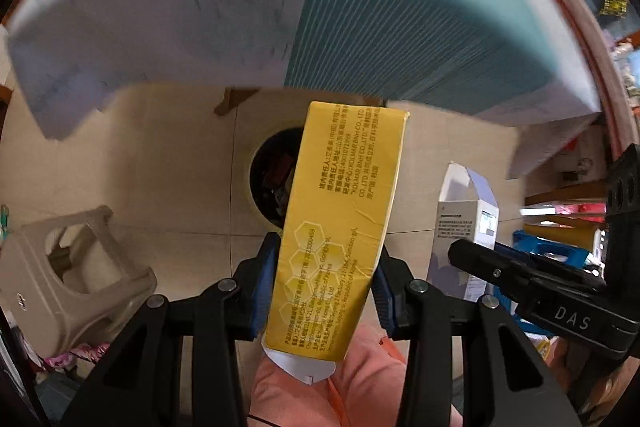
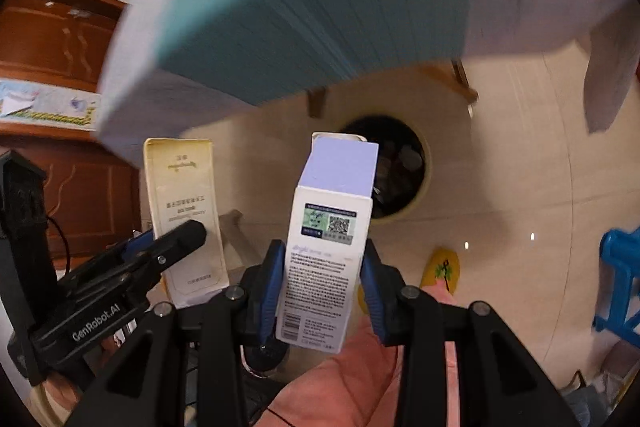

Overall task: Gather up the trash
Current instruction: 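Carry the yellow box and white-lavender box down to the black trash bin, then open both tools over the bin to drop the two boxes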

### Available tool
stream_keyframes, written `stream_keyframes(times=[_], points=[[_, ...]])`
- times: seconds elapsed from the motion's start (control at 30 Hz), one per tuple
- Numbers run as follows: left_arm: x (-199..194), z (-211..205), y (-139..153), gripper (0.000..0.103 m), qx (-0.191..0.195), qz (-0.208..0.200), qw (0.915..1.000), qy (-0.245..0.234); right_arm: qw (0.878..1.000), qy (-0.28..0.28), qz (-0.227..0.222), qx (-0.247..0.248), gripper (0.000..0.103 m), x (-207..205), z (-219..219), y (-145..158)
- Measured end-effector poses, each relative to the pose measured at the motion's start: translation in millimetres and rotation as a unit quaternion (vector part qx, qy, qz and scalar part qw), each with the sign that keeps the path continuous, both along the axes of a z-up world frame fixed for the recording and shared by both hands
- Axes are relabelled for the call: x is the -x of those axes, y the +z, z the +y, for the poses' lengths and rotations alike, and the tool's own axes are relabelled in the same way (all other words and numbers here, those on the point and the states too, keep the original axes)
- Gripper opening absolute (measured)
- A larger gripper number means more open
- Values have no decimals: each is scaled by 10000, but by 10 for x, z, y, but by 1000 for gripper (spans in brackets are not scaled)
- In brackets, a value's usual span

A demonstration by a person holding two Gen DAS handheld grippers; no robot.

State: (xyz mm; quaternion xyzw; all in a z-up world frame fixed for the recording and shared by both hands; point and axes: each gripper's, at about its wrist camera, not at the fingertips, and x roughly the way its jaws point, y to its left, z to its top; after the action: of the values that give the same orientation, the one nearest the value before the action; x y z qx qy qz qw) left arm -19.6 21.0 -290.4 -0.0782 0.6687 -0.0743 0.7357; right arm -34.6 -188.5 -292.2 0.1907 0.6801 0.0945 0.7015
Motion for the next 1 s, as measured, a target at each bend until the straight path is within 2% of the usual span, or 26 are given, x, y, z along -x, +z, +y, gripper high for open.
stream_keyframes(times=[0.13,0.23,0.3,0.33,0.4,0.43,0.47,0.5,0.6,0.8,0.87,0.93,1.0], points=[[-130,-27,-595,41,-12,193,9997,142,9998,-41,190,101,37,-99,-71,-606],[-254,-17,-913,42,-45,255,9994,241,9995,-56,295,107,37,-175,-87,-931],[-347,-7,-1123,50,-59,288,9991,317,9994,-54,308,129,37,-232,-71,-1093],[-391,8,-1220,60,-52,311,9988,383,9994,-51,306,125,37,-266,-68,-1170],[-462,36,-1323,70,-55,269,9983,515,9994,-55,310,129,37,-328,-66,-1295],[-494,54,-1377,80,-72,256,9979,583,9994,-65,305,143,37,-360,-66,-1352],[-513,68,-1410,88,-85,259,9977,623,9994,-71,300,160,37,-396,-62,-1404],[-537,89,-1451,90,-116,254,9972,693,9994,-82,290,172,38,-430,-55,-1441],[-553,149,-1484,90,-197,234,9964,793,9995,-114,257,145,38,-514,-20,-1495],[-407,390,-1361,91,-392,92,9946,960,9996,-156,63,220,41,-633,143,-1536],[-359,477,-1304,91,-409,67,9935,1059,9995,-92,-95,276,47,-654,216,-1510],[-313,586,-1267,91,-435,42,9918,1200,9991,-6,-261,323,61,-659,299,-1479],[-280,681,-1225,91,-466,25,9895,1366,9985,136,-336,406,67,-659,384,-1453]])
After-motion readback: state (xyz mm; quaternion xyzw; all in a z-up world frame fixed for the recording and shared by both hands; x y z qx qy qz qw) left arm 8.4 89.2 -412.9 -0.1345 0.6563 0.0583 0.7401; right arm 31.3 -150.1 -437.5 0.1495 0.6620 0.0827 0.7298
